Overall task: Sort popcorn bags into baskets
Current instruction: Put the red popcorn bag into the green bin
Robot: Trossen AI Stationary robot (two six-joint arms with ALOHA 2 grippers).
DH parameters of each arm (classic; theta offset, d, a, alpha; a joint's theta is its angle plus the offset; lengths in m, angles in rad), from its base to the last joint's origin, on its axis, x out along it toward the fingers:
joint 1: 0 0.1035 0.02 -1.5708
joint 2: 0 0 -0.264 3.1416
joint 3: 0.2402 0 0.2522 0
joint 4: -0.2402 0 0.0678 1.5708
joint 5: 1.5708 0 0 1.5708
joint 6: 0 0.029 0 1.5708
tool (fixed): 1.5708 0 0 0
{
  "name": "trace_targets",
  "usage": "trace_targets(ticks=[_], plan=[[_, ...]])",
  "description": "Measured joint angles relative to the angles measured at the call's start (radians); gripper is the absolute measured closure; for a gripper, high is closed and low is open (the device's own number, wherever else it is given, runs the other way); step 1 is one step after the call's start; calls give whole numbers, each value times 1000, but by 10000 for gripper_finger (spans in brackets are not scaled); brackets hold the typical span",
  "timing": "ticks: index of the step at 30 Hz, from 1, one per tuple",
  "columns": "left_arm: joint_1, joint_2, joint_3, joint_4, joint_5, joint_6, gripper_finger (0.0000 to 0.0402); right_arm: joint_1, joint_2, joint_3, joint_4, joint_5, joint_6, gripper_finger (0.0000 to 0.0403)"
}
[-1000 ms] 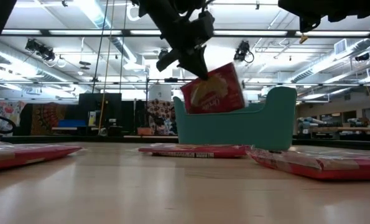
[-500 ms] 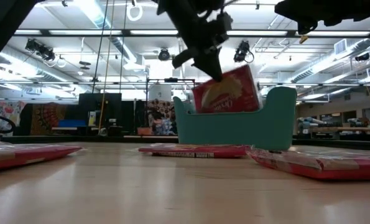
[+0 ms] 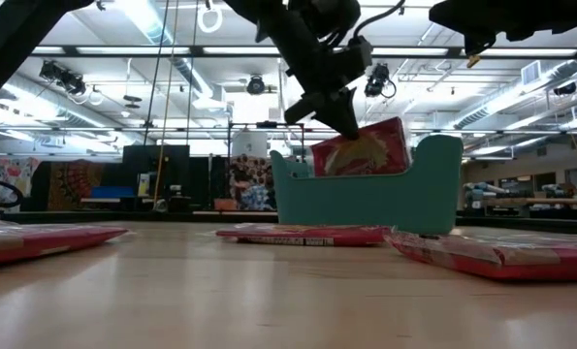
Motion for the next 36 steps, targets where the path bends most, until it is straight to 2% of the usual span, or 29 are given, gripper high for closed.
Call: trace_targets(ticks=[3, 8, 12, 15, 17, 20, 21, 27, 32, 36], plan=[[0, 0, 0, 10, 0, 0, 355, 1, 0, 0, -4, -1, 10, 362], [-2, 0, 0, 21, -23, 0, 284, 1, 0, 0, -10, -1, 13, 362], [-7, 0, 0, 65, -153, -17, 236, 1, 0, 0, -12, -2, 17, 362], [-22, -19, -1, 59, -213, -82, 225, 1, 0, 0, -15, -2, 17, 362], [-38, -46, -1, 11, -139, -132, 227, 1, 0, 0, -21, -2, 17, 362], [-76, -82, 0, -95, 25, -218, 236, 6, 0, 0, -25, -1, 21, 362], [-91, -90, 0, -132, 46, -254, 239, 10, 0, 0, -30, -1, 21, 362], [-200, -151, 1, -314, 85, -497, 256, 35, 0, 0, -29, 6, 24, 362], [-290, -160, -2, -476, 210, -771, 259, 47, 0, 0, -35, 5, 45, 362], [-364, -162, -76, -542, 216, -924, 259, 47, 0, 0, -29, -17, 51, 362]])
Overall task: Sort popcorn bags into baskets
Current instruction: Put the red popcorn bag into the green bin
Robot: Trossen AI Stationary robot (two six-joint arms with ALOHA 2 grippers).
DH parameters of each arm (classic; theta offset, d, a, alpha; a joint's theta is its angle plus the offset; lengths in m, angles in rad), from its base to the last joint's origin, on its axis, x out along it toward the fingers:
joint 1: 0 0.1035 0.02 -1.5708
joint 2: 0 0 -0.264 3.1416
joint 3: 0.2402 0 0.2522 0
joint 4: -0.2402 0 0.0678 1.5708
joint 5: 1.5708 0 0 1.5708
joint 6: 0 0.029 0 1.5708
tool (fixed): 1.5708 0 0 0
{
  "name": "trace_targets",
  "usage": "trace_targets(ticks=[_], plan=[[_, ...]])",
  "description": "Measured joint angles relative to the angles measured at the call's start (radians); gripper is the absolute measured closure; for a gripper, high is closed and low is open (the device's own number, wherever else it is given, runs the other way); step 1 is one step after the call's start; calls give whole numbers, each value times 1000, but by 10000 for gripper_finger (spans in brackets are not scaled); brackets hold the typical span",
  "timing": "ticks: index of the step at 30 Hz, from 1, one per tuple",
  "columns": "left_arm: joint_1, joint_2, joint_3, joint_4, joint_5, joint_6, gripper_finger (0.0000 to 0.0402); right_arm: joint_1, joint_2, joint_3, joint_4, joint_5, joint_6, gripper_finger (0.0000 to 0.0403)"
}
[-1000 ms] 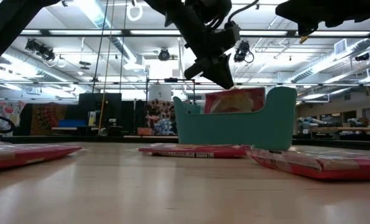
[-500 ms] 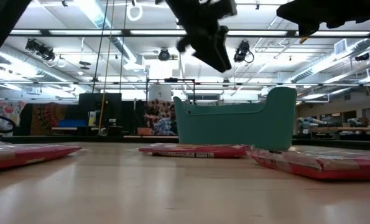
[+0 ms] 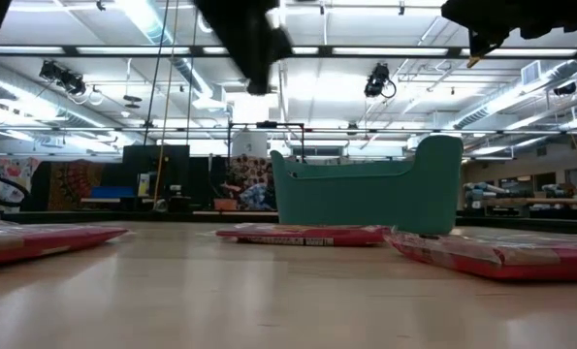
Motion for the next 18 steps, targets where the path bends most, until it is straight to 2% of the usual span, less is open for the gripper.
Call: trace_targets(ticks=[7, 14, 18], plan=[[-139, 1, -203, -34, -13, -194, 259, 0, 0, 0, 4, 0, 10, 362], [-261, 1, -295, -146, 3, -340, 259, -1, 0, 0, 4, 0, -1, 362], [-302, 1, -352, -116, -15, -319, 259, -9, 0, 0, 10, 0, -14, 362]])
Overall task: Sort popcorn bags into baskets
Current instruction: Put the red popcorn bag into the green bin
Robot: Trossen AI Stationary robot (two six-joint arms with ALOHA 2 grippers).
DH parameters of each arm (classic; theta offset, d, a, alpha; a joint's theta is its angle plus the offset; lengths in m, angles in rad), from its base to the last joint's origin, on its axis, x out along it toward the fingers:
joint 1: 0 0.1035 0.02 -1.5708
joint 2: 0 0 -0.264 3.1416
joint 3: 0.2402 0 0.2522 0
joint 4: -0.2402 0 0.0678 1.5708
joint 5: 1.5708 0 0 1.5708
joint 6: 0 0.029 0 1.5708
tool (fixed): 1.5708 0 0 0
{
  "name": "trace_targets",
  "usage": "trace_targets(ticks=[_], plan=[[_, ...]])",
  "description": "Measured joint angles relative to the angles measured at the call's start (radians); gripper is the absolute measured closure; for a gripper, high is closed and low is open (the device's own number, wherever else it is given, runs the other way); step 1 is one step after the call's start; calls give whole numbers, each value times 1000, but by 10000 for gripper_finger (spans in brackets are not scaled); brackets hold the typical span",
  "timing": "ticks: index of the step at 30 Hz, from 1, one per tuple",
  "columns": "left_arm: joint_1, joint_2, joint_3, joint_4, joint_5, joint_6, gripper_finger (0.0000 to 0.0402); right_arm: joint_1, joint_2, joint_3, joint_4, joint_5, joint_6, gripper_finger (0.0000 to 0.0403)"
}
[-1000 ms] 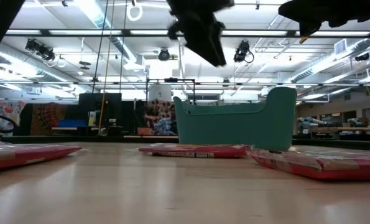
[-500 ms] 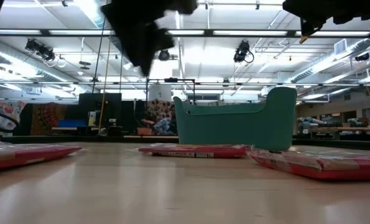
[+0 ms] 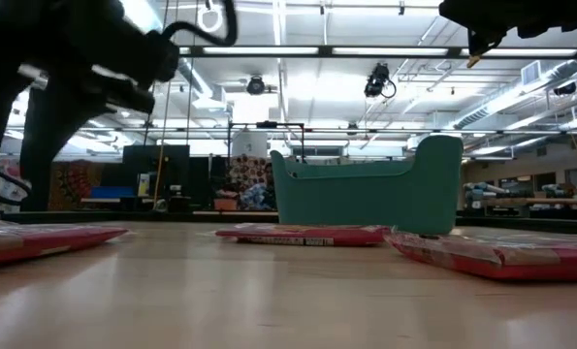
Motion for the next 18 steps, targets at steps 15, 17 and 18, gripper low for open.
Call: trace_targets(ticks=[15, 17, 18], plan=[[-121, -7, -227, 231, -284, 200, 259, -40, 0, 0, 1, -1, -32, 362], [-92, -9, -245, 252, -276, 63, 260, -40, 0, 0, 1, -1, -32, 362], [-71, -9, -250, 260, -270, -9, 260, -40, 0, 0, 2, -1, -32, 362]])
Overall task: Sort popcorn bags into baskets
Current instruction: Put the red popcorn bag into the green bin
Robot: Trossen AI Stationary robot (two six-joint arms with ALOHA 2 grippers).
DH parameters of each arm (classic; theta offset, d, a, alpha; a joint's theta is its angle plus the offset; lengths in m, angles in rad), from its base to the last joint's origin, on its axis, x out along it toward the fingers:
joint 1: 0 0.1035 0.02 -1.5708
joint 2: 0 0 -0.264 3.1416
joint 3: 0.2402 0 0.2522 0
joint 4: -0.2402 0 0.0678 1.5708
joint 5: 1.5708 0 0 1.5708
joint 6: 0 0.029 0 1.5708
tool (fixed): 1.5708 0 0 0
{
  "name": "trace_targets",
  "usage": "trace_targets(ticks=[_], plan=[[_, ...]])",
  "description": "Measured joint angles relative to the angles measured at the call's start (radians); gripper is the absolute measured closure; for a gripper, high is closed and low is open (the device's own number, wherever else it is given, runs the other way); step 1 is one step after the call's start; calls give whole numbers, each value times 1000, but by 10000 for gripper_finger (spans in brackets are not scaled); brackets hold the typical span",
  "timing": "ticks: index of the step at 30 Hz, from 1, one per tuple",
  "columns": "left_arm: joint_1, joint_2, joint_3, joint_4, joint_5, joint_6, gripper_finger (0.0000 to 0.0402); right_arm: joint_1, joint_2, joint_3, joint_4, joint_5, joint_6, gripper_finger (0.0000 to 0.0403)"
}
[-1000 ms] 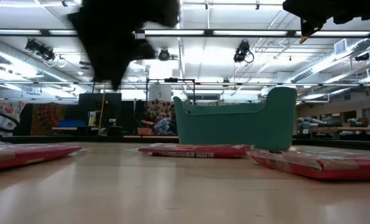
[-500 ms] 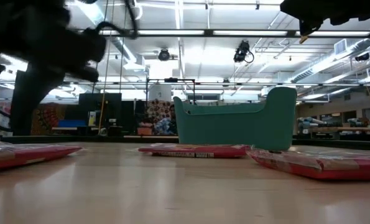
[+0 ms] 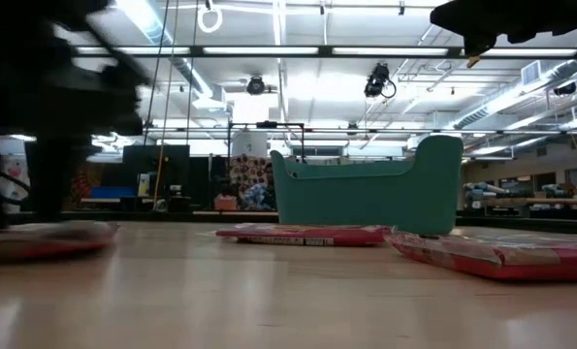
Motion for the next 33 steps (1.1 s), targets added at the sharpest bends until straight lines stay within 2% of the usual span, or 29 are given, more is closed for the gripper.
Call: trace_targets(ticks=[4, 9, 15, 19, 23, 26, 33], plan=[[78, 0, -2, 27, 10, -238, 260, 0, 0, 0, 10, 0, 0, 362], [152, -24, -1, 140, -32, -343, 260, 0, 0, 0, 21, -1, 0, 362], [190, -135, 25, 146, -17, -221, 260, 0, 0, 0, 11, -2, 8, 362], [141, -150, 22, 134, -47, -79, 260, 0, 0, 0, 3, -3, 14, 362], [78, -123, 25, 153, -133, -12, 255, 1, 0, 0, -2, -4, 23, 362], [48, -107, 23, 165, -164, -5, 235, 1, 0, 0, -2, -4, 34, 362], [10, -82, 25, 171, -165, -30, 156, 1, 0, 0, 0, -5, 35, 362]])
